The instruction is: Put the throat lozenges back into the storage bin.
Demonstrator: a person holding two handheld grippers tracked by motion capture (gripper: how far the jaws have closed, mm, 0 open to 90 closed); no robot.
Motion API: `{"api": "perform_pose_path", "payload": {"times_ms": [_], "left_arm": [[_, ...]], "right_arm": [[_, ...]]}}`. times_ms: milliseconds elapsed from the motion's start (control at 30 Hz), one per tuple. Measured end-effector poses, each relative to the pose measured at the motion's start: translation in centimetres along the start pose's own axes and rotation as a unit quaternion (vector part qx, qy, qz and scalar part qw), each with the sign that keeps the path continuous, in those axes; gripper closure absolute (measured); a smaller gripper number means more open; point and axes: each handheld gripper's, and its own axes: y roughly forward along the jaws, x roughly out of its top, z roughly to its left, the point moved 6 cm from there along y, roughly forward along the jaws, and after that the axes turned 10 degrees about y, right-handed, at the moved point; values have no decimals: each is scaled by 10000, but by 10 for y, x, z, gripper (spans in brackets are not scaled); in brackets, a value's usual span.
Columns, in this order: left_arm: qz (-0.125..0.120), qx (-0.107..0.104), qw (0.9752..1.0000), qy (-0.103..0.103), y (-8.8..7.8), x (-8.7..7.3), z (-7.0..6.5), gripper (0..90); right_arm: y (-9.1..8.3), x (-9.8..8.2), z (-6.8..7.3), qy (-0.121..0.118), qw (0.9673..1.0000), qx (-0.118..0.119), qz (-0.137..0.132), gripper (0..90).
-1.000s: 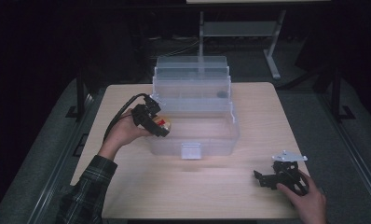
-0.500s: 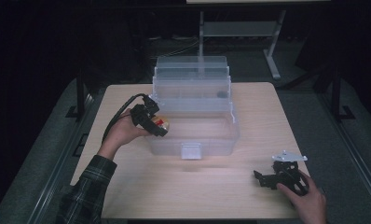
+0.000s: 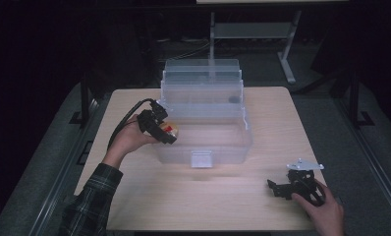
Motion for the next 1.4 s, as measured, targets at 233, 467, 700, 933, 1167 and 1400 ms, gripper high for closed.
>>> {"api": "perform_pose_path", "payload": {"times_ms": [233,467,700,933,1167,1400], "left_arm": [[-3,7,10000,-3,0,0,1,182],[-65,28,10000,-8,-2,0,1,176],[-145,40,9999,-9,-9,0,-1,176],[-233,82,9997,8,-19,-2,-6,176],[-390,120,9991,-97,-26,-16,-9,177],[-462,167,9987,-169,-29,-26,-9,177]], "right_arm": [[0,0,0,1,10000,0,1,5],[0,0,0,1,10000,0,1,5],[0,0,0,0,10000,-1,1,5],[0,0,0,0,10000,-1,0,5],[0,0,0,-3,10000,1,-1,5],[0,0,0,0,10000,-1,1,5]]}}
